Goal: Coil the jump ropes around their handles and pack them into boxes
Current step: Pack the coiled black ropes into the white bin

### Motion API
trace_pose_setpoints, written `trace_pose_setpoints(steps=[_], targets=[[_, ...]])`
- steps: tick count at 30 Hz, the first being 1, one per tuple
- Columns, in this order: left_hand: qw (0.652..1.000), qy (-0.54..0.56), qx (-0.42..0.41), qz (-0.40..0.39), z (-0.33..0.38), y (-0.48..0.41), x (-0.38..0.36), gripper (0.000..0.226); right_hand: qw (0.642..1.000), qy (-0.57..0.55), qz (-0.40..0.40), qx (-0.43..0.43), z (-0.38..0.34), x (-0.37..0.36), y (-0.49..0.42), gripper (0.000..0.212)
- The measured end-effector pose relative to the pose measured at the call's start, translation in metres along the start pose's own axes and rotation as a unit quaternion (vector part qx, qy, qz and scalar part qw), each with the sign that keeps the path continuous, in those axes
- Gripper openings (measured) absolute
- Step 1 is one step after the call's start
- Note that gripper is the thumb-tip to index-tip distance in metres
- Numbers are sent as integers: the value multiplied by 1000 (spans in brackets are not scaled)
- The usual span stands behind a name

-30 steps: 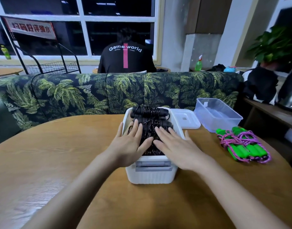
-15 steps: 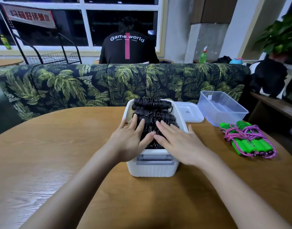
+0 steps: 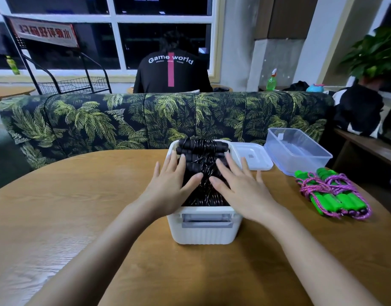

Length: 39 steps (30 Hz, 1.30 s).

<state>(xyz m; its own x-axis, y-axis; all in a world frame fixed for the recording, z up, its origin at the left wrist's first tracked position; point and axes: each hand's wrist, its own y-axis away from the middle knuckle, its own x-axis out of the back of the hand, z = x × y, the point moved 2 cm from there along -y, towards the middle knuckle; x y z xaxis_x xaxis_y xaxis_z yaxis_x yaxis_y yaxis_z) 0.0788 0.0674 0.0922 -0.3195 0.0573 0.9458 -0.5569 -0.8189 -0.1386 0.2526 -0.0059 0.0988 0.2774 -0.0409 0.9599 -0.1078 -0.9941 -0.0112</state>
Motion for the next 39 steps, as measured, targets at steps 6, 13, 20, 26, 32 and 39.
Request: trace_pose_setpoints(steps=[6,13,20,26,32,39], targets=[[997,-59,49,8,-14,-83,5,74,999,32,13,-20,5,4,-91,75],[996,-80,28,12,-26,-113,-12,70,999,48,10,-16,10,-4,-126,77],[997,-69,34,4,-24,-108,-5,53,995,87,43,8,9,0,-120,59],[995,-84,47,-35,-17,-99,-5,61,997,78,-2,12,9,-1,-111,60],[993,-45,67,-88,-13,-60,2,68,994,34,-62,-82,20,8,-67,79],[991,-80,57,-86,-14,-33,-1,64,993,-84,-49,-61,16,-6,-49,90]])
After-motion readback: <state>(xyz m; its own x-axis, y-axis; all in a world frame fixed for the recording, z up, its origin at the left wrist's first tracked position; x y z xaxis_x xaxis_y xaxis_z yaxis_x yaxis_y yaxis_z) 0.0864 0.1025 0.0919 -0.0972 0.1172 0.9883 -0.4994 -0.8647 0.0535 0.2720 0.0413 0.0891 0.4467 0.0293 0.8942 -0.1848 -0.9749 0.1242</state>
